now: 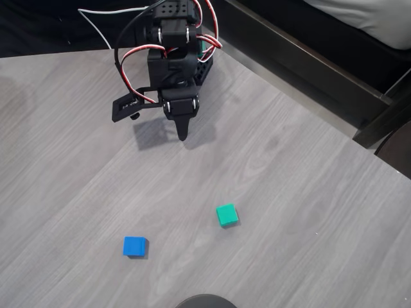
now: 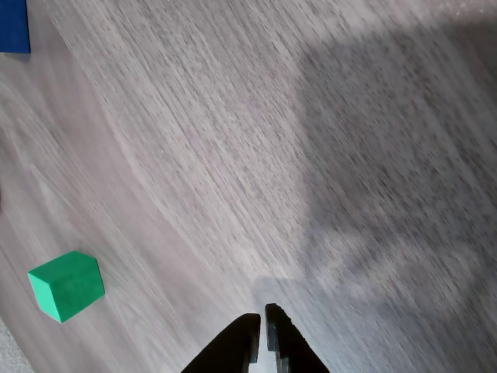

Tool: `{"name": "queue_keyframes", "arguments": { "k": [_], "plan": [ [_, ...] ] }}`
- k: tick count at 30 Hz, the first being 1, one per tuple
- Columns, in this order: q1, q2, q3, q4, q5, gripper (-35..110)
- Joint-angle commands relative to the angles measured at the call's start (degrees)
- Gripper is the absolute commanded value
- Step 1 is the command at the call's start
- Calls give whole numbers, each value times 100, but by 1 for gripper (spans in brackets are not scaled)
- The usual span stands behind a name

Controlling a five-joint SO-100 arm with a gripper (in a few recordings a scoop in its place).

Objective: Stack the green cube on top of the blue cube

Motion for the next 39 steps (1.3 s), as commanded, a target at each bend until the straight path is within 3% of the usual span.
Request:
{"name": "queue_keyframes", "arguments": {
  "k": [1,27,39],
  "plan": [
    [-18,132,0,9,9,0],
    [-18,132,0,9,9,0],
    [-615,141,264,-141,-26,0]
  ]
}}
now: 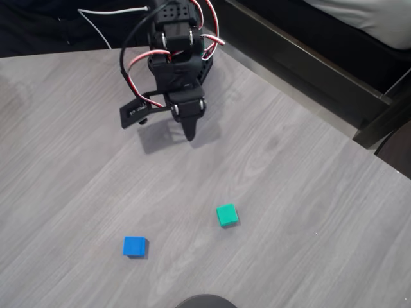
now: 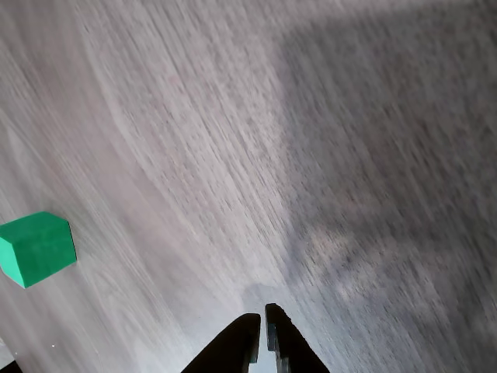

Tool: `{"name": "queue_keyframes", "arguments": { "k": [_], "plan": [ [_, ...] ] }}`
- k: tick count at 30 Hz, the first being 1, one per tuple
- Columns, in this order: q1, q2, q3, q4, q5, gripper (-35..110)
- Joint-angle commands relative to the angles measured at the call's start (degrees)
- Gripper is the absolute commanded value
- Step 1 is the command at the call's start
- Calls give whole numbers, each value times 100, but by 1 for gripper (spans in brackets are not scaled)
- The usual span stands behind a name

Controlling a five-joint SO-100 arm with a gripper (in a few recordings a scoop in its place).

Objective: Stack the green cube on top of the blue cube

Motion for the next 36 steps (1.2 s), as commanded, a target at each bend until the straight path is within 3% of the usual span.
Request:
{"name": "queue_keyframes", "arguments": {
  "k": [1,6,11,15,18,21,28,36],
  "plan": [
    [18,132,18,0,-26,0],
    [44,132,-88,-229,-105,0],
    [255,-149,-1521,-703,-571,0],
    [9,-3296,-4289,-580,-149,1],
    [-246,-5915,-6680,264,615,17],
    [-457,-7655,-7910,439,1063,25],
    [-686,-10055,-9105,501,1494,32],
    [-729,-10916,-9158,237,1494,33]
  ]
}}
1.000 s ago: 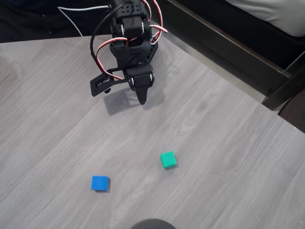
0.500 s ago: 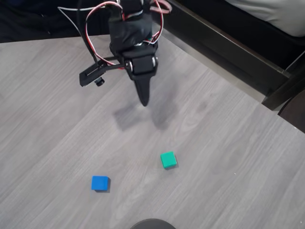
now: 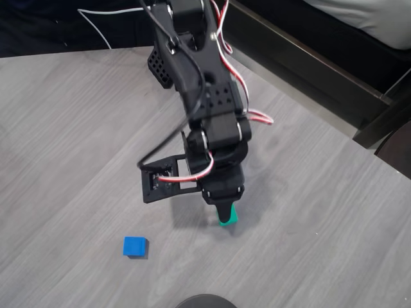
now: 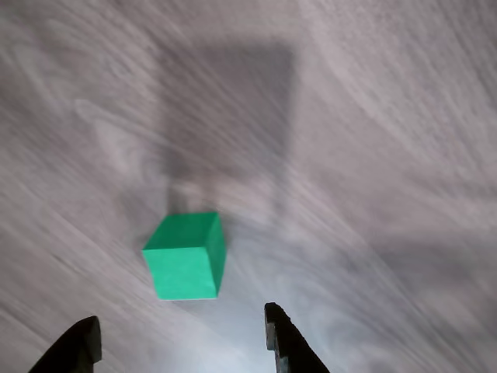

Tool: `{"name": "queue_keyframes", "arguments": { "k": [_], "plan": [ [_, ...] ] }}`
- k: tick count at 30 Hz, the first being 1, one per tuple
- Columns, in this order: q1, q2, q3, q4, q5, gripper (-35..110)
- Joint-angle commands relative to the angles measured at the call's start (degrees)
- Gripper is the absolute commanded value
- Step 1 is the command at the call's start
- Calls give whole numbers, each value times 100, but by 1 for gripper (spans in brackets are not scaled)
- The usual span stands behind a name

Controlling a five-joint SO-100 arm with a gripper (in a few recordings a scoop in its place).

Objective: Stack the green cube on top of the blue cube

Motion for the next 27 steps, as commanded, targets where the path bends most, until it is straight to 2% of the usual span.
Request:
{"name": "queue_keyframes", "arguments": {
  "k": [1,12,15,22,27],
  "plan": [
    [-79,-202,-229,-141,18,33],
    [-246,-932,-457,-615,-18,33],
    [-193,-1362,-800,-589,-26,0],
    [105,-1582,-1397,-229,-26,0],
    [765,-1248,-2224,360,-9,0]
  ]
}}
